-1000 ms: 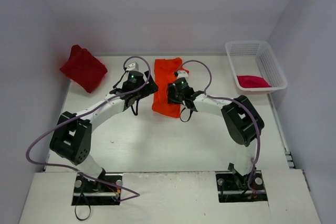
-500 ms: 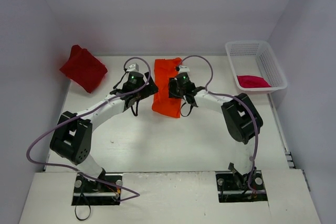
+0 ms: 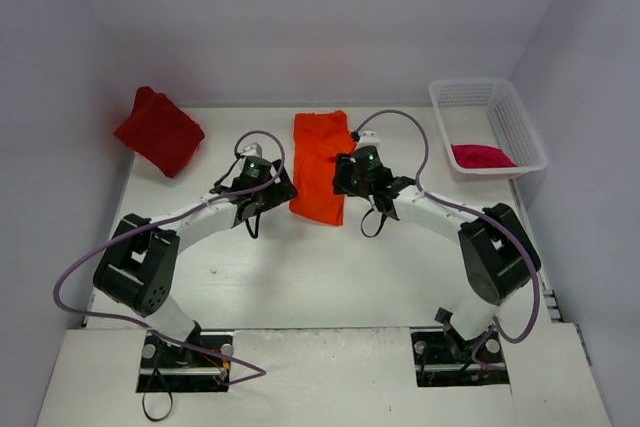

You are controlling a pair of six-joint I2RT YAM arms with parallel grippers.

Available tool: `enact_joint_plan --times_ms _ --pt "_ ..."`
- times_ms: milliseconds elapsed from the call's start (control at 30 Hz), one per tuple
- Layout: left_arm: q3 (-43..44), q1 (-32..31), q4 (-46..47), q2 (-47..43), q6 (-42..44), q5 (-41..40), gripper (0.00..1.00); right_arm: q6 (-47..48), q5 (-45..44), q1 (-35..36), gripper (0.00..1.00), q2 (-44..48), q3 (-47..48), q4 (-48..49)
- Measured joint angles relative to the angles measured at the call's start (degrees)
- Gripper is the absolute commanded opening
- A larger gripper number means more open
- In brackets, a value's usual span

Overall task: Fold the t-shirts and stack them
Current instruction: Fold the folded rectangular tshirt in 1/3 of the way

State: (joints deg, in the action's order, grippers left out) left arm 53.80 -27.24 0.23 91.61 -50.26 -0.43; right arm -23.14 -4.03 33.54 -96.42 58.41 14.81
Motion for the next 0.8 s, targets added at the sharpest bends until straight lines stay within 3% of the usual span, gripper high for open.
enact_joint_plan --times_ms 400,800 --pt "-1.6 -1.2 1.6 -0.5 -1.8 0.4 0.79 -3.7 -1.6 4.4 0.50 3.5 -9.5 -0.1" --pt "-1.6 -2.3 4.0 -0.5 -3.2 1.7 0.78 -5.9 -3.2 6.3 0.50 4.8 -12.4 0.5"
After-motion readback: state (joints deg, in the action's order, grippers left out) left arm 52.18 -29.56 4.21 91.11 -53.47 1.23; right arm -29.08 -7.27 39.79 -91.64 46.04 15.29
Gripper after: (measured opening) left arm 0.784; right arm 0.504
